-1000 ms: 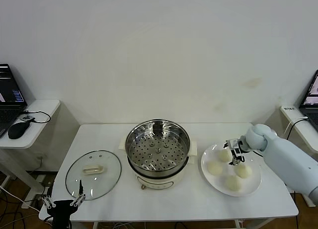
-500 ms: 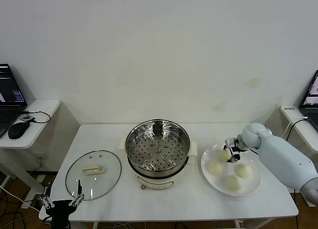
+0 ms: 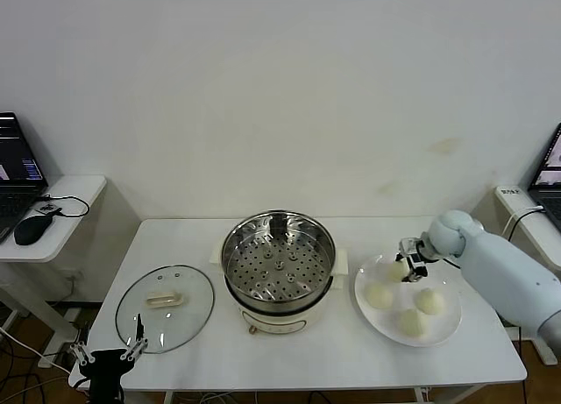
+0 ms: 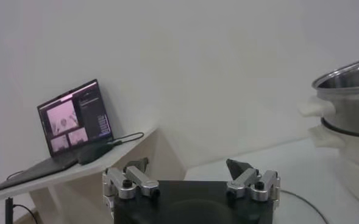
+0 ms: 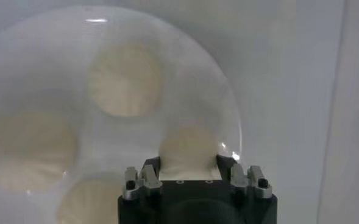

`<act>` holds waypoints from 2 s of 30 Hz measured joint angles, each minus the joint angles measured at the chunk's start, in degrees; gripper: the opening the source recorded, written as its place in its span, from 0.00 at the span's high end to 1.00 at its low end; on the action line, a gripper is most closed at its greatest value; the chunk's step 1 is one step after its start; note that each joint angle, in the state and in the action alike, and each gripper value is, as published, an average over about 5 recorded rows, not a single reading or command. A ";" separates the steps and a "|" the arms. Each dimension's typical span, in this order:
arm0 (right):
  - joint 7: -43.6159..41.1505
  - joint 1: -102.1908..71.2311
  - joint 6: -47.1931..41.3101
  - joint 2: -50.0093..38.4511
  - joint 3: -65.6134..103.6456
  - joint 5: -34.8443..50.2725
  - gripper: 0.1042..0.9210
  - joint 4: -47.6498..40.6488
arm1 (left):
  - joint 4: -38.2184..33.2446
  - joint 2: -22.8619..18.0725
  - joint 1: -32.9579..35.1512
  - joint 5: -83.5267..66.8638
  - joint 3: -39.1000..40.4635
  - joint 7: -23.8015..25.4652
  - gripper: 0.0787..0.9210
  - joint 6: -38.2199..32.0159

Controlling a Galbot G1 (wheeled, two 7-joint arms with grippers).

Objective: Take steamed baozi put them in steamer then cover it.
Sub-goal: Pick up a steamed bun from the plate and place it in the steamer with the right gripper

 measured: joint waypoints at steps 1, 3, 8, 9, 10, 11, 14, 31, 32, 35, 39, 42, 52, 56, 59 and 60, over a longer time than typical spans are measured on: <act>-0.12 1.17 -0.16 -0.58 -0.73 1.09 0.39 0.90 | -0.02 0.09 -0.06 -0.14 0.08 0.00 0.12 0.00; -0.28 3.77 -0.39 -1.44 -2.30 3.30 0.39 2.54 | -0.07 0.28 -0.13 -0.44 0.26 0.01 0.12 0.04; -0.25 11.56 -0.47 -1.90 -7.13 8.83 0.39 5.14 | -0.09 0.70 -0.57 -1.04 0.54 0.16 0.12 0.16; -0.18 13.26 -0.39 -1.69 -8.25 9.88 0.39 5.45 | -0.09 0.80 -0.67 -1.17 0.55 0.17 0.12 0.18; -0.08 15.04 -0.27 -1.34 -9.44 10.92 0.39 5.71 | -0.09 0.90 -0.77 -1.32 0.56 0.16 0.12 0.20; 0.05 16.84 -0.11 -0.89 -10.68 11.92 0.38 5.93 | -0.08 0.99 -0.87 -1.46 0.55 0.14 0.12 0.22; 0.52 21.98 0.46 1.07 -14.45 14.73 0.38 6.37 | -0.08 1.23 -1.13 -1.91 0.45 0.08 0.12 0.28; 4.47 33.09 9.71 18.90 -30.22 21.47 0.38 3.93 | -0.85 0.77 -1.68 -2.57 0.12 0.92 0.12 0.66; 4.67 33.08 10.54 19.79 -30.84 21.19 0.38 3.56 | -0.95 0.69 -1.62 -2.57 0.03 0.99 0.12 0.66; 5.29 32.73 13.02 22.17 -32.33 19.96 0.38 2.42 | -1.34 0.38 -1.42 -2.53 -0.27 1.24 0.12 0.66; 6.34 31.61 16.36 24.88 -33.53 17.39 0.38 0.70 | -1.72 -0.07 -1.25 -2.44 -0.53 1.38 0.12 0.67; 7.23 30.68 18.92 26.67 -34.02 14.95 0.38 -0.81 | -1.73 -0.23 -1.31 -2.37 -0.60 1.41 0.12 0.67; 9.81 28.13 26.65 31.16 -34.74 6.76 0.38 -6.48 | -1.01 -0.27 -2.13 -2.44 -0.81 1.39 0.12 0.65; 10.75 27.26 28.97 32.30 -34.86 4.04 0.36 -8.26 | -0.67 -0.19 -2.33 -2.46 -0.81 1.29 0.12 0.60; 11.37 26.82 30.24 32.80 -34.94 2.65 0.32 -9.05 | -0.69 -0.20 -2.41 -2.46 -0.85 1.19 0.12 0.55; 11.53 26.75 30.54 32.89 -34.95 2.33 0.29 -9.21 | -0.75 -0.22 -2.43 -2.47 -0.87 1.17 0.12 0.54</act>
